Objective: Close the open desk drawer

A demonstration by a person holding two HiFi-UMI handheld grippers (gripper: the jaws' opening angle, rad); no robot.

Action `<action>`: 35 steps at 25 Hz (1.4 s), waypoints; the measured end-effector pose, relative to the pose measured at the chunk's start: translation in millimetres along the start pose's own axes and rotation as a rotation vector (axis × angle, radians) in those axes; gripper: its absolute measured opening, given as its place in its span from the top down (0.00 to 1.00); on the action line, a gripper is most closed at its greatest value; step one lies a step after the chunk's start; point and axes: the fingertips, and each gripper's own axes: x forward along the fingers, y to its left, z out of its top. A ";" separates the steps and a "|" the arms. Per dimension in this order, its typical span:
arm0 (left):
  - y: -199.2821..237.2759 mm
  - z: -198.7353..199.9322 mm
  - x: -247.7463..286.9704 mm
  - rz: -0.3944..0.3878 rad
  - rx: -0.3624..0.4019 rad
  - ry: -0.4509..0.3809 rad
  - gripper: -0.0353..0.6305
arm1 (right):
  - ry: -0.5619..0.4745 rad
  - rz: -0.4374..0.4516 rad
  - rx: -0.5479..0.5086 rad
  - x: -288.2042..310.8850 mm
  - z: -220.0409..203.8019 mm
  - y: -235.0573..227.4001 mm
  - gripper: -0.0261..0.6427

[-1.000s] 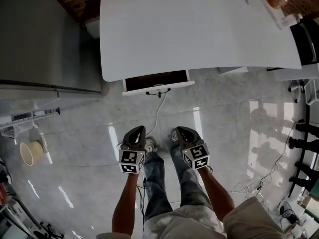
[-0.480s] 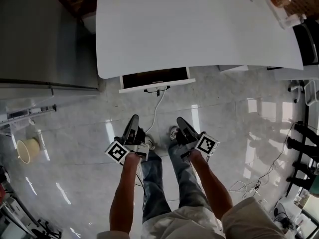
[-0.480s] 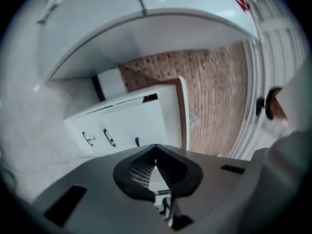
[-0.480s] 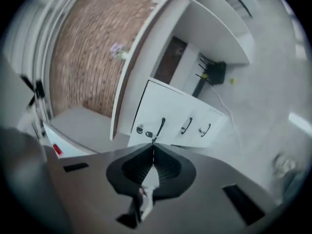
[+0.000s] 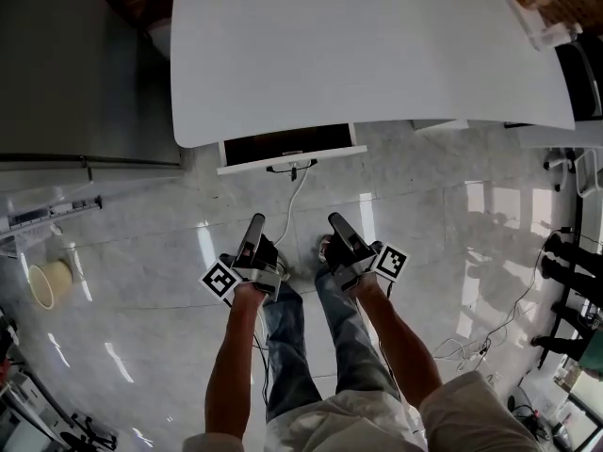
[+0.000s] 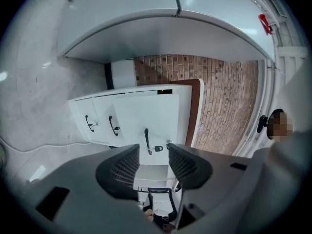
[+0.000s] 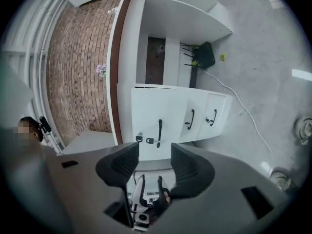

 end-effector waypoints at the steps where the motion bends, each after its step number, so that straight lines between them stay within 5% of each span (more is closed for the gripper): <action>1: 1.0 -0.8 1.8 0.001 -0.002 0.005 0.66 | 0.008 -0.003 0.001 1.0 -0.6 -1.8 0.66; 13: 14.3 22.2 50.1 0.013 0.009 -0.019 0.67 | 0.011 -0.071 -0.014 42.4 26.7 -32.7 0.72; 21: 20.6 25.6 89.2 0.052 0.091 0.039 0.67 | 0.054 -0.033 -0.050 94.6 42.8 -24.4 0.80; 32: 31.3 24.8 99.1 0.082 0.096 0.068 0.68 | 0.099 -0.005 -0.085 117.9 47.2 -18.5 0.86; 35: 22.4 24.3 102.6 0.029 0.092 0.062 0.84 | 0.099 -0.001 -0.111 118.8 47.5 -17.1 0.88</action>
